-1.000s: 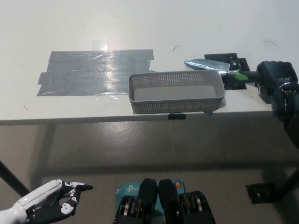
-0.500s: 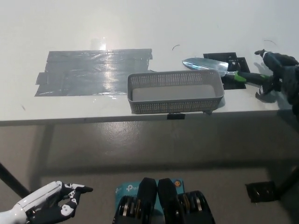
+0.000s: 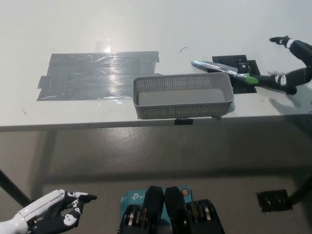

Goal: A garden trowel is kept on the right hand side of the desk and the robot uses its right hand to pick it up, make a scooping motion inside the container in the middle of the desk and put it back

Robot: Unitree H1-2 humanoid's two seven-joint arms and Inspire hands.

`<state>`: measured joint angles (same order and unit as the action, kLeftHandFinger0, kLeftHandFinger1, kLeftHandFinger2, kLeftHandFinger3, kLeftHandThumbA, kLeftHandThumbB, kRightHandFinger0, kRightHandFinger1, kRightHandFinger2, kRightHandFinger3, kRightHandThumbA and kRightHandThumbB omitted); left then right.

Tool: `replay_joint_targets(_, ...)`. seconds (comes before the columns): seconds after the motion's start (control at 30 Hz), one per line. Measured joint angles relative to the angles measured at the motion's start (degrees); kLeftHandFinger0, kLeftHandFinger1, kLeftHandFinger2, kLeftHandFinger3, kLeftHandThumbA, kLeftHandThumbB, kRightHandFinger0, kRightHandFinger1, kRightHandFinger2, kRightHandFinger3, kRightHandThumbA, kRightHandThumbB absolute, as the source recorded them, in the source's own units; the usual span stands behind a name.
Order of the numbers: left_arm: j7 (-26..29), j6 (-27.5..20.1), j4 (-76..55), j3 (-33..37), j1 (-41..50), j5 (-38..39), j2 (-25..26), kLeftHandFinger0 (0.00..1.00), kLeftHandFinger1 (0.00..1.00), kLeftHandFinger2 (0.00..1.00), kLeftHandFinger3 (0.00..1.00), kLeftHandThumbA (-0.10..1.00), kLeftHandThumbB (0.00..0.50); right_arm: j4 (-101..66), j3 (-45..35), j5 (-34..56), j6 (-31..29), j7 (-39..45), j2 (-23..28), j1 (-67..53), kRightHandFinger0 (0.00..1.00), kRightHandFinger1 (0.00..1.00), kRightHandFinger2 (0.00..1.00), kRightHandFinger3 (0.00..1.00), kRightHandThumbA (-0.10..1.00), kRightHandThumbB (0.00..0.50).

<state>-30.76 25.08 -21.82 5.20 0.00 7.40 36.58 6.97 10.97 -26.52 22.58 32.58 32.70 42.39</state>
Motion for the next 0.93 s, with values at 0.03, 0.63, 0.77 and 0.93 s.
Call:
replay_joint_targets(0.03,0.0,0.0,0.0,0.0,0.0,0.0,0.0,1.0,0.93,0.86,1.0,1.0,0.49,-2.2,-1.5,0.5,0.1,0.2,-0.2,-1.7,1.0,1.0,1.0,1.0,0.49,0.303)
replay_joint_targets(0.63,0.0,-0.6,-0.1,-0.3,1.4,-0.8,-0.1,1.0,0.95,0.86,1.0,1.0,0.481,-20.9,-15.0,8.9,-6.1,-7.2,-19.2,-41.1,0.76,0.86,0.95,1.0,-0.05,0.17)
replay_joint_targets(0.77,0.0,-0.9,-0.1,-0.3,1.8,-0.9,-0.1,1.0,0.93,0.87,1.0,1.0,0.492,-17.9,-14.6,8.7,-9.4,-9.5,-18.7,-40.9,0.7,0.77,0.86,1.0,-0.07,0.144)
replay_joint_targets(0.93,0.1,-1.0,-0.1,-0.4,3.0,-1.0,-0.6,1.0,0.94,0.87,1.0,1.0,0.466,-17.4,-13.9,8.6,-11.8,-11.2,-17.6,-40.6,0.64,0.71,0.81,1.0,-0.07,0.149)
